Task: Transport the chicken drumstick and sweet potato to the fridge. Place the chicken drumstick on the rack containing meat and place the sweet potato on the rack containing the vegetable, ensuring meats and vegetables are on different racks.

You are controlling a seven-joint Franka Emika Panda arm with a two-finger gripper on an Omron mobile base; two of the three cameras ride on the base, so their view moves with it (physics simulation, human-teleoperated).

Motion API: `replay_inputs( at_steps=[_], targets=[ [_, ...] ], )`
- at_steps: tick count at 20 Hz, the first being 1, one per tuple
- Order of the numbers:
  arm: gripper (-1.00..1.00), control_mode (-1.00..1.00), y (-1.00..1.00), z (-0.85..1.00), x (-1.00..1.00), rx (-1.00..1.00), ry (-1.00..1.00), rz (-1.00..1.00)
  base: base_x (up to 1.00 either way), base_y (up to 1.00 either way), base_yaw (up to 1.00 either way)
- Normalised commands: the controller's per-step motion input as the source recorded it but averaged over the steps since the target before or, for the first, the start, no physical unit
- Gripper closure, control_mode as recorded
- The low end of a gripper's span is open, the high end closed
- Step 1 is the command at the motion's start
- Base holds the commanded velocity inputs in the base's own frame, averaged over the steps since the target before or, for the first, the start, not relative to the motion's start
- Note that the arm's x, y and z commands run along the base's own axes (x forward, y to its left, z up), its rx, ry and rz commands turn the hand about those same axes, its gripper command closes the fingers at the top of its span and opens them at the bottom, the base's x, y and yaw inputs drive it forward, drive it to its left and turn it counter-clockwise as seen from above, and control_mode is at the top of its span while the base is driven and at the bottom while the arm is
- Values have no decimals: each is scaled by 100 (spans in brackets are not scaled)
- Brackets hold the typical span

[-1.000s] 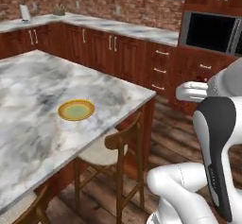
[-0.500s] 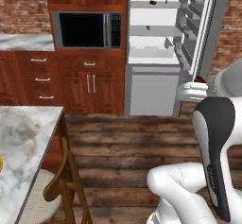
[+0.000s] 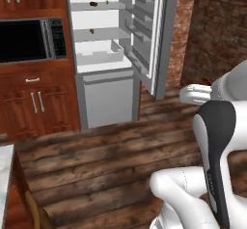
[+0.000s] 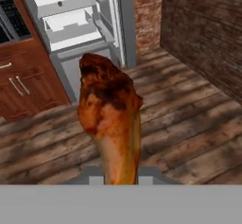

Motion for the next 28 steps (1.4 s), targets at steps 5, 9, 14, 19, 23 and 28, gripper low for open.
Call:
replay_inputs(
  at_steps=[5,9,14,19,23,28],
  targets=[
    [100,100,0,0,0,0,0,0,100,8,-15],
    [100,100,0,0,0,0,0,0,100,12,-13],
    [100,100,0,0,0,0,0,0,100,58,-8],
    [100,100,0,0,0,0,0,0,100,69,-7],
    [100,100,0,0,0,0,0,0,100,46,-8],
    [100,100,0,0,0,0,0,0,100,23,-11]
  ],
)
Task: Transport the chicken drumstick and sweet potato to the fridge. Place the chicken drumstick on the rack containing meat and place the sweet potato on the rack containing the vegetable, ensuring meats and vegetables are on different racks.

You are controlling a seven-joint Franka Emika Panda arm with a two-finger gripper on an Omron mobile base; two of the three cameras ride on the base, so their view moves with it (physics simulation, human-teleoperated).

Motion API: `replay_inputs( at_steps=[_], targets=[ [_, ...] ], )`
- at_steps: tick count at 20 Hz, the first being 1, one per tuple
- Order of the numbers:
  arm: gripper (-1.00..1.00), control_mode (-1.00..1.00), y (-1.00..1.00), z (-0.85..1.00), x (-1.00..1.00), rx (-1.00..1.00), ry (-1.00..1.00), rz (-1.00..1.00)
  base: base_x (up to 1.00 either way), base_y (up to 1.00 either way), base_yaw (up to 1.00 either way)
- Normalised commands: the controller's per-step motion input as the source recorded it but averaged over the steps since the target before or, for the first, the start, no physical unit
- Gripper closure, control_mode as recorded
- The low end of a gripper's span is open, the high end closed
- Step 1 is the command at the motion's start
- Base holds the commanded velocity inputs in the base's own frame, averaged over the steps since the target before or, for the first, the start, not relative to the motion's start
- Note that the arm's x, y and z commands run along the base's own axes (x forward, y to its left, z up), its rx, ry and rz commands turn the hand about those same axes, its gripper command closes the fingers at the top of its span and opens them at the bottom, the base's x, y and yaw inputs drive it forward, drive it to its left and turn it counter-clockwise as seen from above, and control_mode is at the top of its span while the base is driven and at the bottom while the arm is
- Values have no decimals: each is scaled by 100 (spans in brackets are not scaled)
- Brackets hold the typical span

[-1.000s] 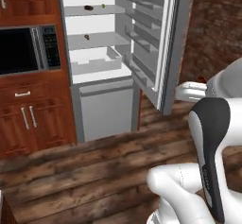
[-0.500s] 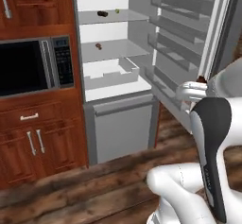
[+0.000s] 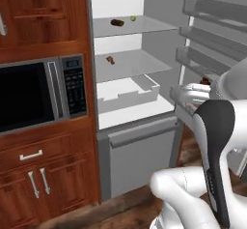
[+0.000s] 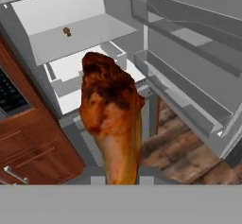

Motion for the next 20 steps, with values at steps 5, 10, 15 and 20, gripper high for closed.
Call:
replay_inputs(
  at_steps=[5,10,15,20],
  targets=[
    [100,100,0,0,0,0,0,0,100,13,-9],
    [100,100,0,0,0,0,0,0,100,-10,-4],
    [100,100,0,0,0,0,0,0,100,0,-1],
    [100,100,0,0,0,0,0,0,83,-25,-6]
  ],
)
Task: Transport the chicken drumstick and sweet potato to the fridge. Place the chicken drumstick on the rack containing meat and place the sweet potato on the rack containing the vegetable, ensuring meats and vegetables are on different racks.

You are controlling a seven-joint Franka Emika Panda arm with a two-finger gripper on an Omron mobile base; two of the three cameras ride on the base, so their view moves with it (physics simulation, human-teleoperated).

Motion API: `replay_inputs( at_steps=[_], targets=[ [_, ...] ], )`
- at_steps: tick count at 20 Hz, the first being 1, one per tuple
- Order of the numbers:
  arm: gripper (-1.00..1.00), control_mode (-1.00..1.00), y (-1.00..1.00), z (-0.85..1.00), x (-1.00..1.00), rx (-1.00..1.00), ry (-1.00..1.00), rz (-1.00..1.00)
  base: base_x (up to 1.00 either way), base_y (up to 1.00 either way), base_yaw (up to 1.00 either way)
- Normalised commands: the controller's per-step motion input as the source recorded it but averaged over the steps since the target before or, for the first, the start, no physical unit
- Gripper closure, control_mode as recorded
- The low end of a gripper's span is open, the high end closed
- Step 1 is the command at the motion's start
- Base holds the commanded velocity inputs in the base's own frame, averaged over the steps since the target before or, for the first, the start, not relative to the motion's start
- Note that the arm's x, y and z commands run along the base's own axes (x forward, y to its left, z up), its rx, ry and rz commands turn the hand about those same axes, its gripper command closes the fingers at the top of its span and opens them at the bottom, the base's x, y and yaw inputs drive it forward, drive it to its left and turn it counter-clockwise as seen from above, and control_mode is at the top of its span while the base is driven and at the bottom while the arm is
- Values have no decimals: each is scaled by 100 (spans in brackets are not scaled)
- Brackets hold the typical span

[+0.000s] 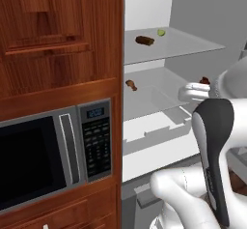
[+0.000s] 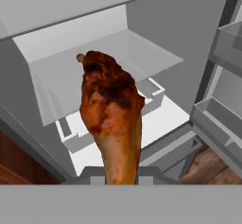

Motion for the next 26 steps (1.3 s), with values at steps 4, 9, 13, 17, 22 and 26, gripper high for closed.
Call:
replay_inputs(
  at_steps=[4,9,13,17,22,26],
  targets=[
    [100,100,0,0,0,0,0,0,60,-30,-25],
    [100,100,0,0,0,0,0,0,36,-10,-38],
    [100,100,0,0,0,0,0,0,28,-14,-19],
    [100,-100,-15,-6,29,0,0,0,20,-9,-4],
    [100,-100,-38,-24,68,0,0,2,0,0,0],
    [100,-100,-26,-56,54,0,0,7,0,0,0]
  ],
)
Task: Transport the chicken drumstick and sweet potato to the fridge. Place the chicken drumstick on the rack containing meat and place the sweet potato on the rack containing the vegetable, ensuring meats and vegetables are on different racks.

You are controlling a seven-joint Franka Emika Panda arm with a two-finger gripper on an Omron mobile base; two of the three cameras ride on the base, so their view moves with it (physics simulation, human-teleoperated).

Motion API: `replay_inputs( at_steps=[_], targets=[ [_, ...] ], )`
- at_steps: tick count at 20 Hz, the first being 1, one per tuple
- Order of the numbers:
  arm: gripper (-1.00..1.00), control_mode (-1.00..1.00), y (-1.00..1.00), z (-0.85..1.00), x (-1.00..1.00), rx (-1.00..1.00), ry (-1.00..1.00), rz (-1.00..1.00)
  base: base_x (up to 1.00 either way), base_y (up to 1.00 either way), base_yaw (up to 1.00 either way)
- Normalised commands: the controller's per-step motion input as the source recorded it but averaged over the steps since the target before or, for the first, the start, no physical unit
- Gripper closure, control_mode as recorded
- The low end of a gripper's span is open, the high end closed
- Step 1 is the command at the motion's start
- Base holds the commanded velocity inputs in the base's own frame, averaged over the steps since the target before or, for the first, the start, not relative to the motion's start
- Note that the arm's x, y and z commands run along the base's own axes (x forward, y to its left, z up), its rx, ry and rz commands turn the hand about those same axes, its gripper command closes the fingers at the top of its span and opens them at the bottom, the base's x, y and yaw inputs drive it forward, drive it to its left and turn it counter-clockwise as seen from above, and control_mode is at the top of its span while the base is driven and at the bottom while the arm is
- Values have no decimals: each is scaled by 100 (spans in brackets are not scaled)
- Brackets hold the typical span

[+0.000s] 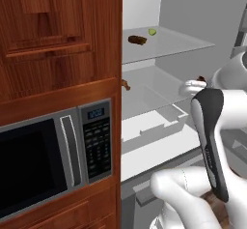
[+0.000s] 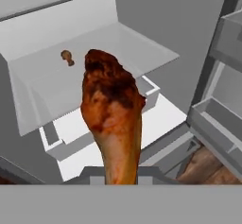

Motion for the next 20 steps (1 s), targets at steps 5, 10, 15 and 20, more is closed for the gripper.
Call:
replay_inputs(
  at_steps=[5,10,15,20],
  targets=[
    [100,-100,-11,-53,81,0,-3,6,0,0,0],
    [100,-100,-11,-38,86,0,-1,12,0,0,0],
    [100,-100,-8,-42,99,0,0,11,0,0,0],
    [100,-100,-2,-28,99,0,4,8,0,0,0]
  ],
)
